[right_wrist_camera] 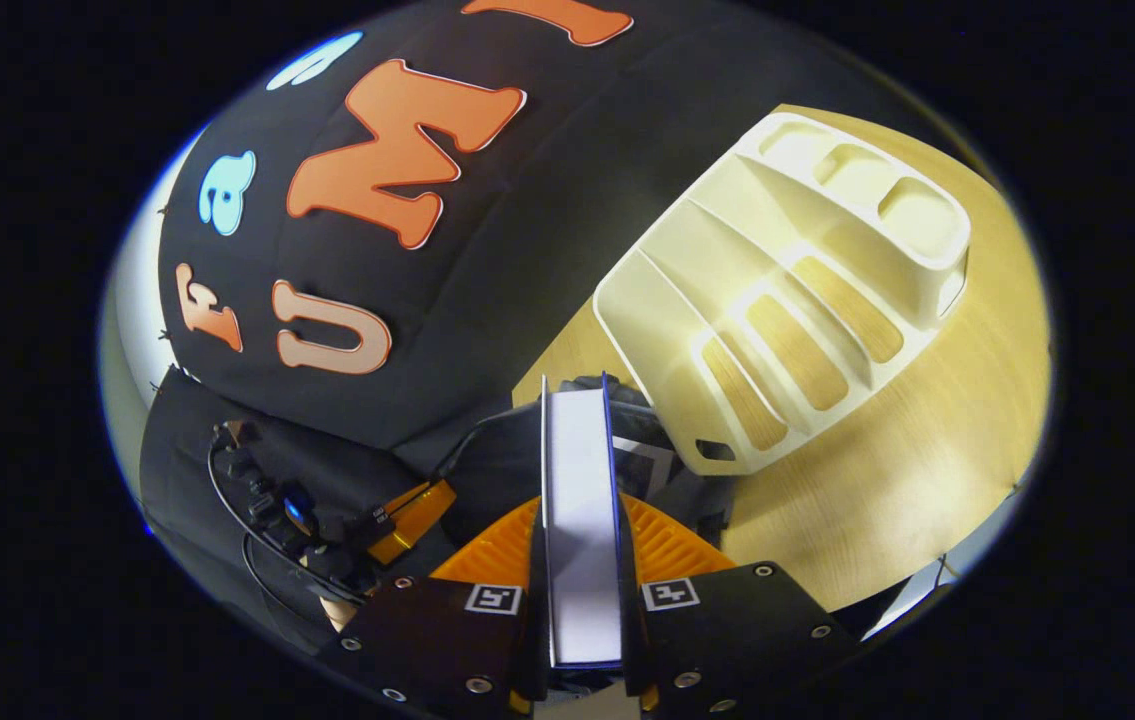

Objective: Open the schoolbag, grab two books from the bookshelf and put them into the schoolbag.

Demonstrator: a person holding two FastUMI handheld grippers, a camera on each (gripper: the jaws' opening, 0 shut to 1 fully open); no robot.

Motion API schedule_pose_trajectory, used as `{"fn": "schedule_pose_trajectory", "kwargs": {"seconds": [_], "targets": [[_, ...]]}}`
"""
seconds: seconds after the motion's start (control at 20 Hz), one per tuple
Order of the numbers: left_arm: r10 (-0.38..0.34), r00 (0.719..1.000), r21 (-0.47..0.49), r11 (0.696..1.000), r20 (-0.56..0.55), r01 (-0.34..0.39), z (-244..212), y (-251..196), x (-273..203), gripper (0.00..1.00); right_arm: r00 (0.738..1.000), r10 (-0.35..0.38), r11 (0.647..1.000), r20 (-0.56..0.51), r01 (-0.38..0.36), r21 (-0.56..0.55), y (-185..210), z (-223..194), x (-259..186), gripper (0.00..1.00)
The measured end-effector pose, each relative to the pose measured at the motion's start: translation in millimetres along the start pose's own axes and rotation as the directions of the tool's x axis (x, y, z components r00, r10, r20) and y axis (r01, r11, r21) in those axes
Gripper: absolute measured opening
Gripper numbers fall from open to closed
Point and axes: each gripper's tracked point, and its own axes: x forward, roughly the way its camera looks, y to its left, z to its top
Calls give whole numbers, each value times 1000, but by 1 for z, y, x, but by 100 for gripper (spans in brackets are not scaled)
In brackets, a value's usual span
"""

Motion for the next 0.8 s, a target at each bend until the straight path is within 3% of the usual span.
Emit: {"fn": "schedule_pose_trajectory", "kwargs": {"seconds": [0.1, 0.25, 0.3, 0.35, 0.5, 0.65, 0.7, 0.8], "targets": [[12, 1000, 1, 1000, 7, -12, 3, 2, -2, 1, 1000, -8, 999, -2, 8, 38, -1, -1, 27, 29], [21, 1000, 2, 1000, 21, -21, 8, 4, -6, 1, 997, -81, 995, 16, 79, 66, -16, -4, 64, 29], [22, 1000, 2, 1000, 22, -22, 9, 4, -8, 1, 995, -95, 994, 26, 94, 64, -15, -5, 75, 35], [11, 1000, 0, 1000, 12, -11, 9, 1, -9, 1, 995, -94, 994, 22, 92, 65, -12, -9, 85, 29], [13, 999, 25, 1000, 31, -14, 19, -2, -17, 0, 998, -62, 993, -8, 62, 101, 4, -18, 113, 29], [14, 999, 50, 999, 48, -16, 29, -8, -18, 1, 996, -84, 994, 34, 81, 79, 8, -22, 136, 29], [6, 999, 51, 999, 53, -8, 32, -12, -20, 5, 995, -84, 993, 52, 80, 86, 10, -24, 143, 29], [0, 998, 64, 998, 63, -4, 39, -15, -19, 1, 992, -95, 994, 88, 89, 70, 16, -26, 156, 29]]}}
